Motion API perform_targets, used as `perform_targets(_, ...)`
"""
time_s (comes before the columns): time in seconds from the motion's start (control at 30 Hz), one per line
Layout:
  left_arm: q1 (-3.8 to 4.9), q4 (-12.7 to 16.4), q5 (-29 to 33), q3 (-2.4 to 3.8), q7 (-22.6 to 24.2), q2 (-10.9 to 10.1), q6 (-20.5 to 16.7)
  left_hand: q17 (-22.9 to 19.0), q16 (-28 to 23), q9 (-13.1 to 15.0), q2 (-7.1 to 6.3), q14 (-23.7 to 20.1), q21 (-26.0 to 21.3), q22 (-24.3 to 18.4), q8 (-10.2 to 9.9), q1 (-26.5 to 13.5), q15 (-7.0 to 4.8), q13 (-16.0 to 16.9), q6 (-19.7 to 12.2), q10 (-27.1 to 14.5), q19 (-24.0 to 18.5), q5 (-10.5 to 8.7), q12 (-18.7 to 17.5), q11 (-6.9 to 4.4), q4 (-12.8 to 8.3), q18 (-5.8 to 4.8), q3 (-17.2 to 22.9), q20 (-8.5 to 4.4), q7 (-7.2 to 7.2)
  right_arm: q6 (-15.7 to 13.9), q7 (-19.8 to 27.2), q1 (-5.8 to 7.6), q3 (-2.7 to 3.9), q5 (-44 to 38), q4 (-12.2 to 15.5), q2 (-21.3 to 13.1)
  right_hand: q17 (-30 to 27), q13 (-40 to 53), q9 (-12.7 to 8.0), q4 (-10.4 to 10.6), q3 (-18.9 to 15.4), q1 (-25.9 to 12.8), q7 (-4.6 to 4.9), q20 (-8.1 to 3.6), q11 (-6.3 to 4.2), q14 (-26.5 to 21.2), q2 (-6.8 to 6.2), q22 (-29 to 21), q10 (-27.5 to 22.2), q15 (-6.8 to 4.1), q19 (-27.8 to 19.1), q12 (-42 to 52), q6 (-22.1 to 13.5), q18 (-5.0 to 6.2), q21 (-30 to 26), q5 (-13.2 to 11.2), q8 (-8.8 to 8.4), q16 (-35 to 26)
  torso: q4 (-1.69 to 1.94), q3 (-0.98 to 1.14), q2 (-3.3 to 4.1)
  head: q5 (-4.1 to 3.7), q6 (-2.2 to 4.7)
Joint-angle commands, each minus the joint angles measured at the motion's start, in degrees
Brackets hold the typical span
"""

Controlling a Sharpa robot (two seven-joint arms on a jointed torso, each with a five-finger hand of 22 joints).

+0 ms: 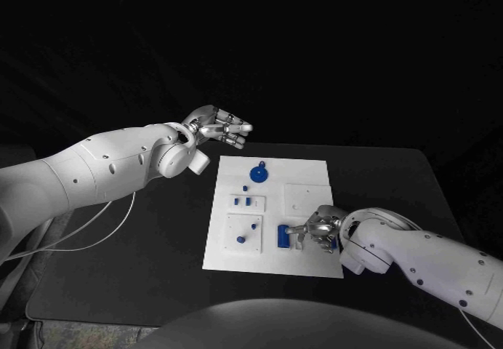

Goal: Assemble the parts on the task board

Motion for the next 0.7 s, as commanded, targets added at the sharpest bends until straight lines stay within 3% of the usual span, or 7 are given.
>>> perform_targets(0.03, 0.03, 0.09, -0.15, 0.02, 0.24, 0.01, 0.71, 0.01, -0.21, 0.06, -0.13, -0.17, 0.21, -0.08, 0.04, -0.14, 0.12, 0.07, -0.07, -0.4, 0.05, -0.18, -0.01, -0.05, 0.27, 0.49, -0.07, 0.16, 0.48, 0.23, 2.63, -0.04, 0.41, 2.77, 0.67, -0.72, 0.07, 2.25, 0.06, -0.04, -0.48, 0.21, 0.1, -0.37, -0.11, 0.1, -0.17, -0.06, 0.04, -0.23, 3.22, 0.15, 0.1, -0.57, 0.28, -0.11, 0.1, -0.2, -0.01, 0.06, 0.03, -0.14, 0.01)
perform_targets(0.3, 0.03, 0.19, -0.22, 0.02, 0.26, -0.12, 0.63, 0.01, -0.21, 0.06, -0.13, -0.17, 0.21, -0.08, 0.04, -0.14, 0.12, 0.07, -0.07, -0.4, 0.05, -0.18, -0.01, -0.05, 0.27, 0.49, -0.07, 0.16, 0.48, 2.03, 4.27, -0.03, 2.0, -1.49, -0.11, -3.95, -0.05, 2.25, -0.64, -3.21, 1.44, 5.06, 0.2, -0.35, -0.11, 0.08, 2.51, -0.13, -0.03, -0.26, 3.19, 0.05, -1.66, -0.51, 0.09, 0.0, -0.26, -0.39, -0.04, -0.03, 0.0, -0.63, 0.01)
perform_targets(0.37, 0.03, 0.27, -0.26, 0.02, 0.29, -0.17, 0.48, 0.02, -0.22, -0.03, -0.17, -0.32, 0.2, -0.19, -0.04, -0.09, 0.17, 0.07, -0.87, -0.6, -0.06, -0.18, -0.02, -0.02, 0.15, 0.49, -0.2, 0.21, 0.26, 1.98, 4.87, -0.03, 2.26, -2.88, -1.02, -5.28, -0.35, 2.39, -7.34, -3.65, 2.06, 4.99, 2.22, 0.24, 1.16, 0.1, 3.34, -0.21, -0.16, 0.61, 3.19, 0.13, -5.97, -0.44, -0.08, 0.0, 0.26, -0.7, 0.06, -0.11, 0.01, -1.15, 0.01)
perform_targets(0.4, 0.03, 0.3, -0.28, 0.02, 0.31, -0.22, 0.43, 0.01, -0.23, -0.02, -0.21, -0.35, 0.19, -0.2, -0.02, -0.1, 0.18, 0.07, -0.88, -0.62, -0.08, -0.18, -0.02, -0.01, 0.15, 0.48, -0.21, 0.22, 0.27, 2.14, 4.9, -0.03, 2.37, -3.81, -1.23, -5.82, -0.39, 2.4, -8.35, -4.28, 2.1, 5.37, 2.02, 0.18, 0.93, 0.09, 3.18, -0.19, -0.19, 0.43, 3.19, 0.15, -5.93, -0.27, -0.03, -0.04, -0.14, -0.74, 0.04, -0.09, 0.01, -1.14, 0.01)
perform_targets(0.47, 0.03, 0.32, -0.31, 0.02, 0.33, -0.32, 0.35, 0.02, -0.2, 0.03, -0.28, -0.39, 0.18, -0.21, 0.05, -0.12, 0.18, 0.07, -0.78, -0.65, -0.11, -0.18, 0.0, -0.01, 0.22, 0.48, -0.14, 0.23, 0.28, 2.58, 4.71, -0.03, 2.56, -5.72, -1.37, -6.76, -0.44, 2.38, -14.65, -6.01, 2.19, 4.71, 2.22, 0.32, 1.02, 0.14, 3.35, -0.22, -0.24, 0.54, 3.17, 0.09, -5.12, 0.03, -0.12, -0.19, 0.08, -0.74, -0.07, 0.04, 0.03, -0.89, 0.01)
perform_targets(0.57, 0.03, 0.37, -0.34, 0.02, 0.35, -0.46, 0.32, 0.02, -0.2, 0.03, -0.28, -0.39, 0.18, -0.21, 0.05, -0.12, 0.18, 0.07, -0.78, -0.65, -0.11, -0.18, 0.0, -0.01, 0.22, 0.48, -0.14, 0.23, 0.28, 3.71, 3.89, -0.04, 2.91, -8.48, -1.22, -8.12, -0.37, 2.33, -17.82, -6.39, 2.41, 4.7, 2.09, 0.38, 0.91, 0.17, 3.1, -0.13, -0.14, 0.5, 3.2, 0.01, -4.09, 0.02, 0.09, -0.1, -0.03, -0.69, -0.15, 0.19, 0.03, -0.95, 0.01)
perform_targets(0.7, 0.03, 0.42, -0.38, 0.01, 0.35, -0.55, 0.4, 0.04, -0.21, 0.04, -0.31, -0.37, 0.2, -0.21, 0.05, -0.11, 0.17, 0.07, -0.69, -0.61, -0.1, -0.18, 0.0, -0.02, 0.26, 0.48, -0.06, 0.23, 0.29, 5.45, 2.58, -0.04, 3.55, -11.48, -0.87, -9.34, -0.45, 2.29, -18.91, -7.06, 3.77, 5.12, 1.94, 0.58, 0.94, 0.19, 2.61, -0.05, -0.14, 0.66, 3.21, 0.09, -3.57, 0.07, 0.25, 0.18, -0.01, -0.6, -0.09, 0.18, 0.03, -1.08, 0.01)
